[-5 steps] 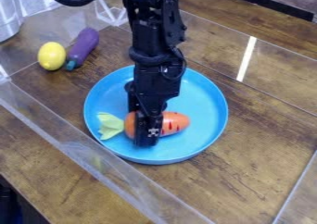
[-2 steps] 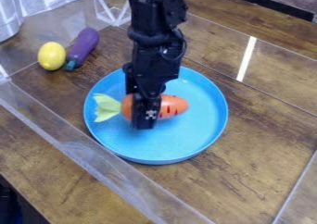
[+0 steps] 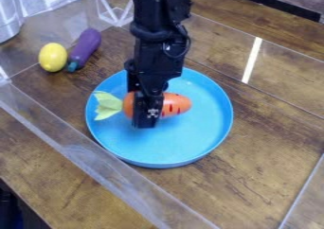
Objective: Remove the carrot from inside the blue tray and put it on the table
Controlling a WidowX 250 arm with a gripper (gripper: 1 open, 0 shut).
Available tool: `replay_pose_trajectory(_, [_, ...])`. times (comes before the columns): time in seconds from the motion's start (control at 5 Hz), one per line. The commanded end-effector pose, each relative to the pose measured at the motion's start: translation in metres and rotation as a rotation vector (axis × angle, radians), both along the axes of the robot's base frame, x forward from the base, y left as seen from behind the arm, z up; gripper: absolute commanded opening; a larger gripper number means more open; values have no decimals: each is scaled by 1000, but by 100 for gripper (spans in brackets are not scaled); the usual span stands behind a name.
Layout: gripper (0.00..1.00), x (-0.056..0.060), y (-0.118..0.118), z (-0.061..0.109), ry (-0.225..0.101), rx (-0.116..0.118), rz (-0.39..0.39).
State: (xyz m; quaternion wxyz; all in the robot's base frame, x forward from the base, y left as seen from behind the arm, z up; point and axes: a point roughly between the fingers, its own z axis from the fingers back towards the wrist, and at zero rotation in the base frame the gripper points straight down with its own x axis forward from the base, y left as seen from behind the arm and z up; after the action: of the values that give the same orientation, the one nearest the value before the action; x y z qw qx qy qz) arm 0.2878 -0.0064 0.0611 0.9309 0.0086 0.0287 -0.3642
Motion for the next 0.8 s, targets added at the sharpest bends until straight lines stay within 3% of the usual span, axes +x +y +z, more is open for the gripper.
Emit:
replay_pose_trajectory(0.0, [0, 11, 8, 30, -96, 9, 19])
replay_pose_trajectory(0.6, [0, 7, 19, 49, -94, 43, 31])
